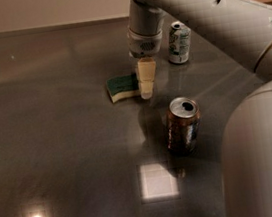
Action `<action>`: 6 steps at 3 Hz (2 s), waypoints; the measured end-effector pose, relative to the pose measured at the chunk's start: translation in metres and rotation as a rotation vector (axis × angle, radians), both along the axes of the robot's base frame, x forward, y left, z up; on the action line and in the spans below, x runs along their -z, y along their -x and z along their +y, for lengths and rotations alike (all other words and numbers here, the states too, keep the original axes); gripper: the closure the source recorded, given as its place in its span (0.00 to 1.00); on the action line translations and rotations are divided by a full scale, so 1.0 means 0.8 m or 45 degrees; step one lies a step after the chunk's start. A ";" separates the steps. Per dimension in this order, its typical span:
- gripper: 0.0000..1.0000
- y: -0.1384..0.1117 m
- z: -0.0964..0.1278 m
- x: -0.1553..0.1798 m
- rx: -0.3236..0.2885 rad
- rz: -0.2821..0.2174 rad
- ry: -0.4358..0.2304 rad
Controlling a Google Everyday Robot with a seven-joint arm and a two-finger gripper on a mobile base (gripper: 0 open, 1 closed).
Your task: Move sponge near orange can
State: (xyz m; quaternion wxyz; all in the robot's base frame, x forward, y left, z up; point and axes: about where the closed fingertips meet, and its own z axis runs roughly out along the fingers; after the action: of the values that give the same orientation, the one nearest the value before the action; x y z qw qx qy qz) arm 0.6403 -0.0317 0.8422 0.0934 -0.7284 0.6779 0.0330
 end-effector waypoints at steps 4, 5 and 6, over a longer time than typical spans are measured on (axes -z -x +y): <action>0.65 0.000 0.000 0.015 0.032 0.024 0.031; 0.88 0.002 -0.020 -0.005 0.053 -0.007 0.034; 1.00 0.014 -0.060 -0.040 0.075 -0.048 0.043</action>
Offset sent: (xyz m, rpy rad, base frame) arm -0.0004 0.0083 -0.0106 -0.0188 0.0414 -0.0090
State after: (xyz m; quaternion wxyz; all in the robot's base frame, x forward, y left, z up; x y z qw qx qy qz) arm 0.6288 -0.0796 0.8740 0.0946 -0.7103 0.6975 0.0051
